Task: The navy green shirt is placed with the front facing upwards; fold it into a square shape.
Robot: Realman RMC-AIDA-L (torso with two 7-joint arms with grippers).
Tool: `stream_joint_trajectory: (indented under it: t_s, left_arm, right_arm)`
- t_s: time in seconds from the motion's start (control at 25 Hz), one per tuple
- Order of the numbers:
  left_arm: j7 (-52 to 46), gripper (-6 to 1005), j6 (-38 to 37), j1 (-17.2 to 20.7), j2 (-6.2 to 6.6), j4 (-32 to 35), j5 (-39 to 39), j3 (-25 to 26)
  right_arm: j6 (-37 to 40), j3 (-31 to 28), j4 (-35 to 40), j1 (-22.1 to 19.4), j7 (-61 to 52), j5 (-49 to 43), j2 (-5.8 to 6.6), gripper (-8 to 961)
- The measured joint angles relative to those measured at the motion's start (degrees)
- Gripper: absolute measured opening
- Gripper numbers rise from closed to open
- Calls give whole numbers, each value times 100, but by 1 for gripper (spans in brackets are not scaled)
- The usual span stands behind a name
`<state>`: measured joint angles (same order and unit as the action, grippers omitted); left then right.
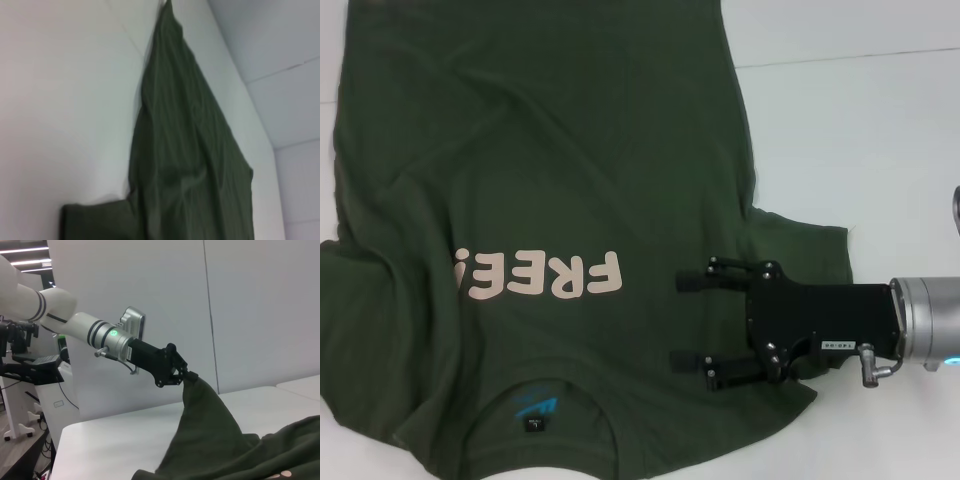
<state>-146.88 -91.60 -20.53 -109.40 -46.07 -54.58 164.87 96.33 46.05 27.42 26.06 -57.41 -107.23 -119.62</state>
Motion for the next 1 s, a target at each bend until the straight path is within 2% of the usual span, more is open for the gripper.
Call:
stream_joint_trajectory:
  t_s: [0.72,1.0]
  left_arm:
    - [-106,-1,286,158,-72,-199,-482,-10]
    - [-254,-2,470,289,-156,-439,-508,-6]
  right_arm:
    - [-45,0,0,61,-34,0,0,927]
    - [-44,0,0,95,-46,0,-3,927]
